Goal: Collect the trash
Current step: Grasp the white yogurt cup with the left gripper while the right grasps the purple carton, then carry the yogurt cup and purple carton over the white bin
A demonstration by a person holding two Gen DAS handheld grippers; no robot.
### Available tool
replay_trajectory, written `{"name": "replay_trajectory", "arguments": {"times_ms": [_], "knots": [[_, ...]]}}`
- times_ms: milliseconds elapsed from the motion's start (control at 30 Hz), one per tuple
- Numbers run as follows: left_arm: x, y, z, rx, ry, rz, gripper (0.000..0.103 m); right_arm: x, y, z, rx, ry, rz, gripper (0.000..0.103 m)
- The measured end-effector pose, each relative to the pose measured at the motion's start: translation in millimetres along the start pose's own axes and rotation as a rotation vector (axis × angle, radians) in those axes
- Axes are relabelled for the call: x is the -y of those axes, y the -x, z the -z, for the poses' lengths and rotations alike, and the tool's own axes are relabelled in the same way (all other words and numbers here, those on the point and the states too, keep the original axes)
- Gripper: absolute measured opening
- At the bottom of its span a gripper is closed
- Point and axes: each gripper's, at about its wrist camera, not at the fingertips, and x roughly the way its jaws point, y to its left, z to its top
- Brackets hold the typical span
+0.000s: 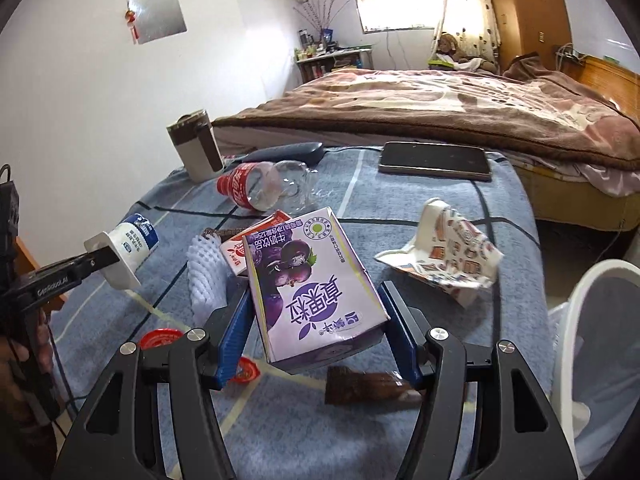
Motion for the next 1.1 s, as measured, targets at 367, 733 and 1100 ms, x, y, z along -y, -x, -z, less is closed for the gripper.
{"name": "replay_trajectory", "arguments": {"times_ms": [367, 733, 1100], "knots": [[69.9, 18.1, -1.6, 0.017, -0.108, 0.117, 0.011, 28.2, 49.0, 6.0, 0.066, -0.060, 0.066, 0.063], [156.7, 27.9, -3.3, 0.034, -0.208, 0.254, 0.011, 77.0, 104.0, 17.7, 0.123, -0.140, 0.178, 0.063], [252.0, 28.3, 8.3, 0.012, -0.317, 0.384, 0.011, 126.9, 141.4, 33.4, 0.144, -0.235, 0.302, 0.063]]}}
